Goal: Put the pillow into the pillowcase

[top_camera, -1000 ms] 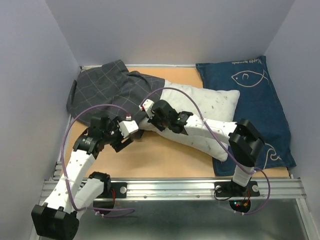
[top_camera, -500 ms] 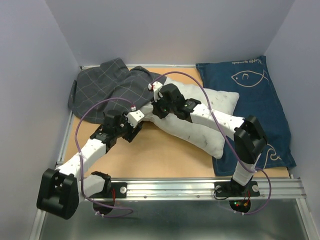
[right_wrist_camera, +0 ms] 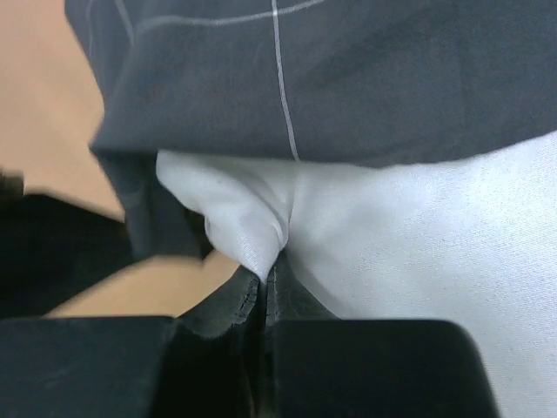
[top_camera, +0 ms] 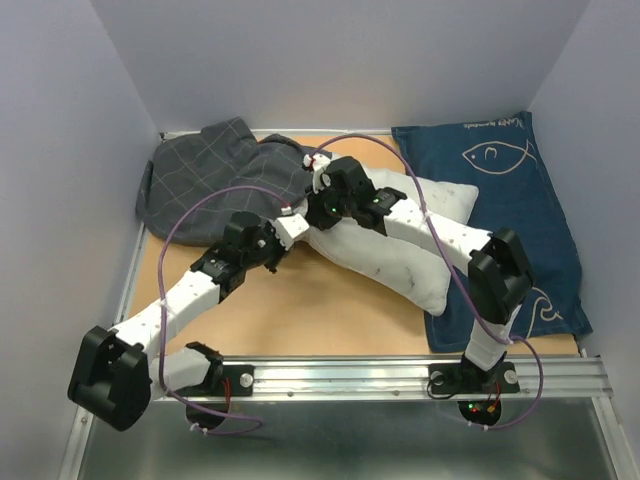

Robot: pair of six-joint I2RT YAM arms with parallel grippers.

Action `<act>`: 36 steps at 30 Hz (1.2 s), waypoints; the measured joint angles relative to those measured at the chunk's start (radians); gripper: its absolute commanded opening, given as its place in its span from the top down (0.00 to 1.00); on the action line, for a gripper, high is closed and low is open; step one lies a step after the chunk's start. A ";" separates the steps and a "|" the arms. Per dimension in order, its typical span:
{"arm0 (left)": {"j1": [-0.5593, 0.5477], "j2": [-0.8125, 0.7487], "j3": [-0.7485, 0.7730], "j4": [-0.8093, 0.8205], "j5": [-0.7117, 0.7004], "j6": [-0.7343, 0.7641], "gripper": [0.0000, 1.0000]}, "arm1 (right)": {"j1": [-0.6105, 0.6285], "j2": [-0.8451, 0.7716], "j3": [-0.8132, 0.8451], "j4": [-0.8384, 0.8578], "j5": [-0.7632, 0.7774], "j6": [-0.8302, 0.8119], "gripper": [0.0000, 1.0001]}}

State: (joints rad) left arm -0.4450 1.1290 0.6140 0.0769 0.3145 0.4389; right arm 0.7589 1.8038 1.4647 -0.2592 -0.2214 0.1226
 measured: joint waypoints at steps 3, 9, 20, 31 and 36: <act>-0.107 -0.040 0.064 -0.085 0.035 0.010 1.00 | -0.008 0.027 0.049 -0.014 -0.011 0.029 1.00; -0.241 -0.036 0.286 -0.194 0.090 -0.014 1.00 | -0.030 0.091 0.168 -0.033 -0.058 0.126 0.99; -0.089 -0.043 0.412 -0.384 0.187 -0.056 1.00 | -0.128 0.095 0.185 -0.001 -0.371 0.323 0.99; 0.008 0.052 0.962 -0.482 0.251 -0.152 1.00 | -0.114 0.031 0.267 0.112 -0.710 0.673 0.99; 0.008 0.085 0.922 -0.377 0.272 -0.181 1.00 | -0.130 0.080 0.301 0.197 -0.793 0.784 0.99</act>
State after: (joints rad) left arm -0.4370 1.2137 1.5356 -0.3000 0.5861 0.2581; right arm 0.6285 1.8843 1.7660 -0.0620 -1.0145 0.9062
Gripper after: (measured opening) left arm 0.022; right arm 0.038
